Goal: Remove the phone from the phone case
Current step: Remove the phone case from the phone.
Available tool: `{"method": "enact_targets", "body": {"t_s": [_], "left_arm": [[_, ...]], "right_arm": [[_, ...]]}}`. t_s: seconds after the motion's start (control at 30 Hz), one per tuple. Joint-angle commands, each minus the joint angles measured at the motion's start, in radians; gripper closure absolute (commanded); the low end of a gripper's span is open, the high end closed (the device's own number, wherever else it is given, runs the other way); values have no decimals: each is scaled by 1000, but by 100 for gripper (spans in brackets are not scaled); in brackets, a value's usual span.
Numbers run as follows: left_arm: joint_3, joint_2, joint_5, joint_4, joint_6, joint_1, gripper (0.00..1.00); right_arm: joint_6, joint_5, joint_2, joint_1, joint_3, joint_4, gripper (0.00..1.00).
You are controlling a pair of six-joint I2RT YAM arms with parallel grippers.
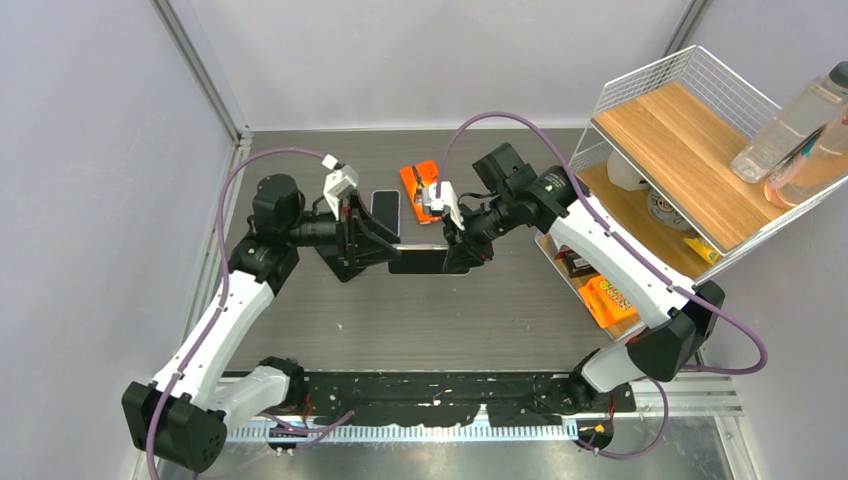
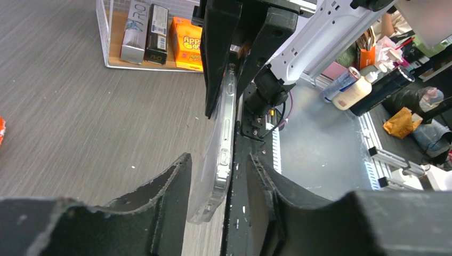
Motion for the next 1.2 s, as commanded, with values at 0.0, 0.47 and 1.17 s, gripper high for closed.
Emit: {"method": "enact_targets", "body": {"t_s": [0.0, 0.47, 1.17], "left_arm": [[-23, 2, 32, 107, -52, 4, 58], [-18, 75, 144, 347, -255, 4, 100], [-28, 240, 234, 583, -609, -10, 100]], "right_arm": [[11, -59, -13, 3, 47, 53, 95], [-11, -56, -25, 10, 34, 51, 95], [-60, 317, -136, 184, -2, 137, 95]]}}
